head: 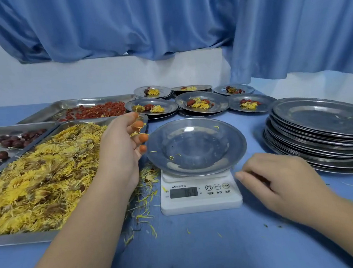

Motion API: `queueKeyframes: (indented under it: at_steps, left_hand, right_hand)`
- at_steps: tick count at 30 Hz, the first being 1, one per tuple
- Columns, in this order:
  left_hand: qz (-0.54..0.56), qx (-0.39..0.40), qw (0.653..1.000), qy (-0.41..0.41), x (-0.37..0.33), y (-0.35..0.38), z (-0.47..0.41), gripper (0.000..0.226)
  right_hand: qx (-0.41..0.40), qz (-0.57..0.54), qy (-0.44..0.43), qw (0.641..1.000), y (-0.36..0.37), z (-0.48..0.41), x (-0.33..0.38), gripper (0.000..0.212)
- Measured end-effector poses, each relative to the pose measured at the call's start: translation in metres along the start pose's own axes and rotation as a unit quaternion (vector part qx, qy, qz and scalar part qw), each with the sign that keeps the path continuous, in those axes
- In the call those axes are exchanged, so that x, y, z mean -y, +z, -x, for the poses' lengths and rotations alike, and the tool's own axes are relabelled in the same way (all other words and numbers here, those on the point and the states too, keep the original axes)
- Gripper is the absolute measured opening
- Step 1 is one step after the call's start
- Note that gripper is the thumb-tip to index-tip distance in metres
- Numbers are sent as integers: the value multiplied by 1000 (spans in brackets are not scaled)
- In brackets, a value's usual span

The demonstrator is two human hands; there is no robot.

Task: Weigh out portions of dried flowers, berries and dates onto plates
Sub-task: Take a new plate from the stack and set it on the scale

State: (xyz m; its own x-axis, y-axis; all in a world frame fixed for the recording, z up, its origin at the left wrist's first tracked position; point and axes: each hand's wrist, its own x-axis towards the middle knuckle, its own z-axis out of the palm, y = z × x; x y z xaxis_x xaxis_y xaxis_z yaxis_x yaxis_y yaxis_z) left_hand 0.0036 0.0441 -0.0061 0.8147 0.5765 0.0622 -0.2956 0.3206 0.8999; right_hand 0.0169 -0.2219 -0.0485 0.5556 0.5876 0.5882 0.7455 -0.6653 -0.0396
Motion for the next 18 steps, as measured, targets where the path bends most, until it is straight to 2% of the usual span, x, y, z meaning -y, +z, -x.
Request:
queueKeyframes:
  at_steps: [3,6,13,18]
  left_hand:
    - [-4,2,1000,5,0,-1,-1,9]
    - [-3,1,1000,8,0,-2,0,9]
    - [0,0,1000,8,0,-3,-1,9]
    - [-7,4,1000,9,3,-4,-2,8]
  right_hand:
    - [-5,-1,42,999,3,-9,1,37]
    - [50,-36,54,997,4,-12,1,31]
    - [176,-98,16,979,3,6,1,45]
    - [202,-89,15,975,-1,2,6,42]
